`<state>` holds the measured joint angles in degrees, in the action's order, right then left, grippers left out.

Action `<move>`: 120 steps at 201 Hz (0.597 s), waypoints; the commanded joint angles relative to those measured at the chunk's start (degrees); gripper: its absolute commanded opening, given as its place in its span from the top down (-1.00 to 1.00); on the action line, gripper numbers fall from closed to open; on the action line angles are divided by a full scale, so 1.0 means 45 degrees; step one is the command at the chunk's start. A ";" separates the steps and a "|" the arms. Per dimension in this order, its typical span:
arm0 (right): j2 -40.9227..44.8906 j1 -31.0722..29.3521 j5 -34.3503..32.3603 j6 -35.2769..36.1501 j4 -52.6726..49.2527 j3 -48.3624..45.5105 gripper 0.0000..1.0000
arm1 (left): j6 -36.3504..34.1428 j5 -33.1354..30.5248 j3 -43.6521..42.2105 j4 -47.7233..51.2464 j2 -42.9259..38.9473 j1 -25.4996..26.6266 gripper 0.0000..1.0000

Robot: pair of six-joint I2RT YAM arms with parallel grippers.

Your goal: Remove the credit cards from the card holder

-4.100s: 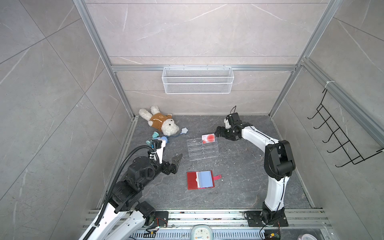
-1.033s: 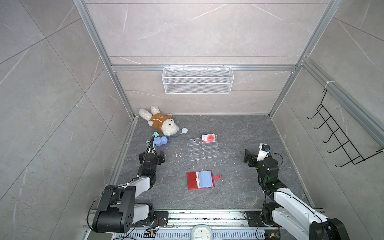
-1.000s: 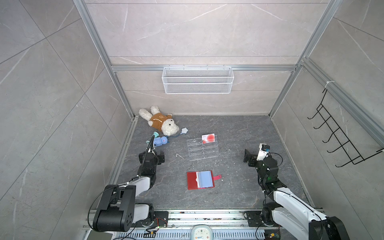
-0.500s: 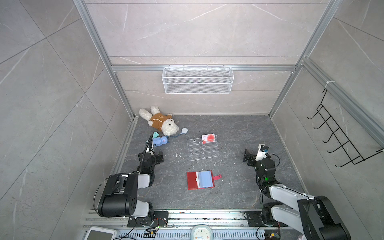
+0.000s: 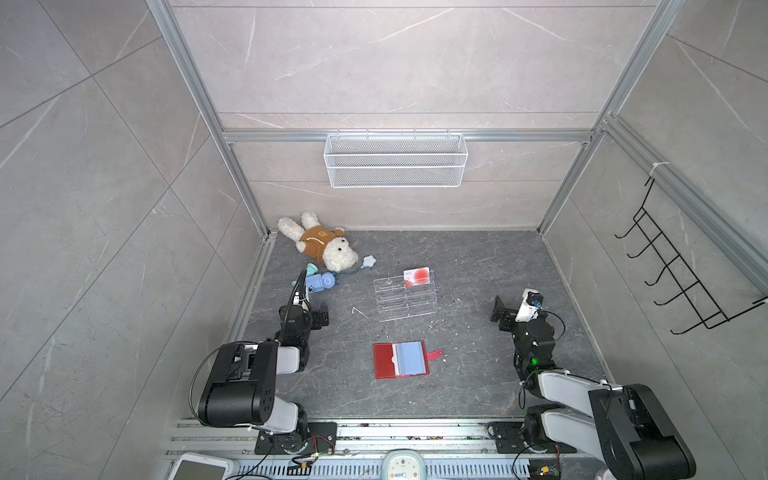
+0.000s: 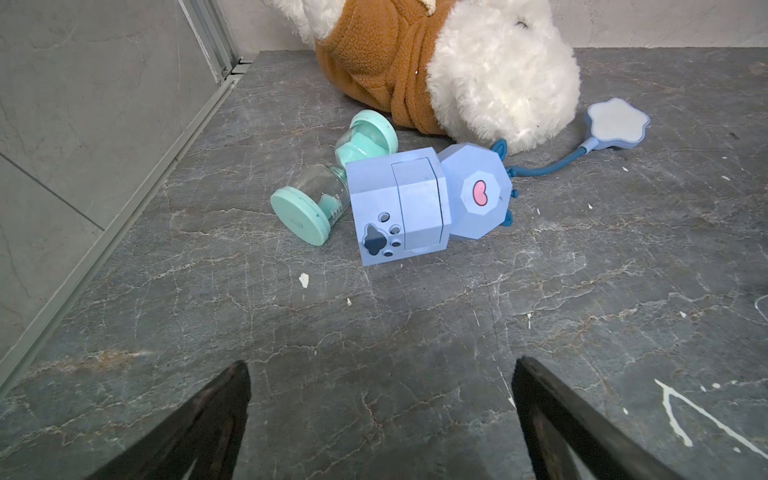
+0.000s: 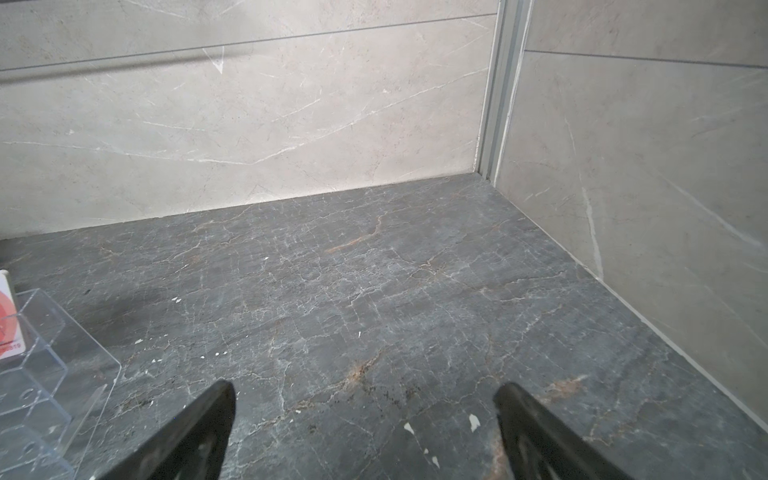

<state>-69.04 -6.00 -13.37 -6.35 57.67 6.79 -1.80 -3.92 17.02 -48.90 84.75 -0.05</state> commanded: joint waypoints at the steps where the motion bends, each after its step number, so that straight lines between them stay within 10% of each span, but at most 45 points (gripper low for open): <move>1: -0.0318 0.0133 -0.0291 0.0208 0.1389 -0.0348 -1.00 | -0.0146 0.0204 0.0387 -0.0581 0.0156 -0.0105 -1.00; 120: -0.3740 0.0543 -0.0347 0.0128 0.5805 -0.0766 -1.00 | -0.0141 0.0243 0.0419 -0.0528 0.0170 -0.0123 -0.99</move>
<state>-84.42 -4.01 -14.39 -6.17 79.90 3.09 -1.80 -3.88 17.15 -48.88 84.77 -0.27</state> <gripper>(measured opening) 0.998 0.997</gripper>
